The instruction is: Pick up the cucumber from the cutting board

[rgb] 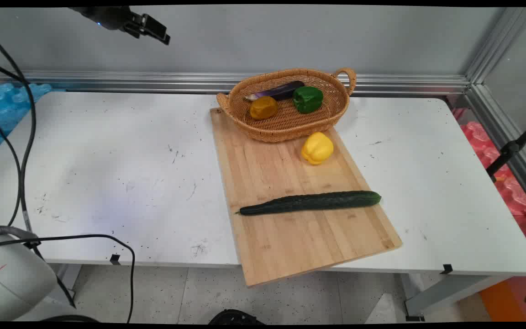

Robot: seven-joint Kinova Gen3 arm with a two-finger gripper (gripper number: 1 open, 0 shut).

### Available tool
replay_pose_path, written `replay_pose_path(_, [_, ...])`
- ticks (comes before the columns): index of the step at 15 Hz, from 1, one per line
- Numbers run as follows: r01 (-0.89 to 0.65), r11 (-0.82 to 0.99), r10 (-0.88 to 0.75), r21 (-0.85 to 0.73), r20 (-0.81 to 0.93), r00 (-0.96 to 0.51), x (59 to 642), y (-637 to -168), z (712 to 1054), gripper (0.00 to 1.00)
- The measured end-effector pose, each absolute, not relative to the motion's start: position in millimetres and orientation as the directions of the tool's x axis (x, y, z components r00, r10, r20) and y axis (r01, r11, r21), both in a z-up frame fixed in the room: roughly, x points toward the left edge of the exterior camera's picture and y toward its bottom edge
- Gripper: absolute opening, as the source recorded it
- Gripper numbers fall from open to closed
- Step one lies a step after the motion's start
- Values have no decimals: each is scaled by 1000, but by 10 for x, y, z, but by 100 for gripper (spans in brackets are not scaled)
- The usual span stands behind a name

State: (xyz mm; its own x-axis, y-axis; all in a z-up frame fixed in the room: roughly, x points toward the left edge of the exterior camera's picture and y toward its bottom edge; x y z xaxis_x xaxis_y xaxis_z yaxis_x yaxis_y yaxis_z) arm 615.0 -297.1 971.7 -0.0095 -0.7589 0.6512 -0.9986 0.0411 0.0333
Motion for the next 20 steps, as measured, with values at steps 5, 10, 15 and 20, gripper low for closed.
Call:
replay_pose_path(5, [-963, 270, -759, 16, 618, -203, 5869, -2849, 9709, 100])
replay_pose_path(10, [-895, 447, -725, 7, 588, -358, 5619, -2740, 9698, 100])
replay_pose_path(15, [-769, 640, -642, 5, 553, -531, 5286, -2597, 9666, 100])
replay_pose_path(20, [-635, 773, -545, 12, 526, -653, 4937, -2496, 9612, 100])
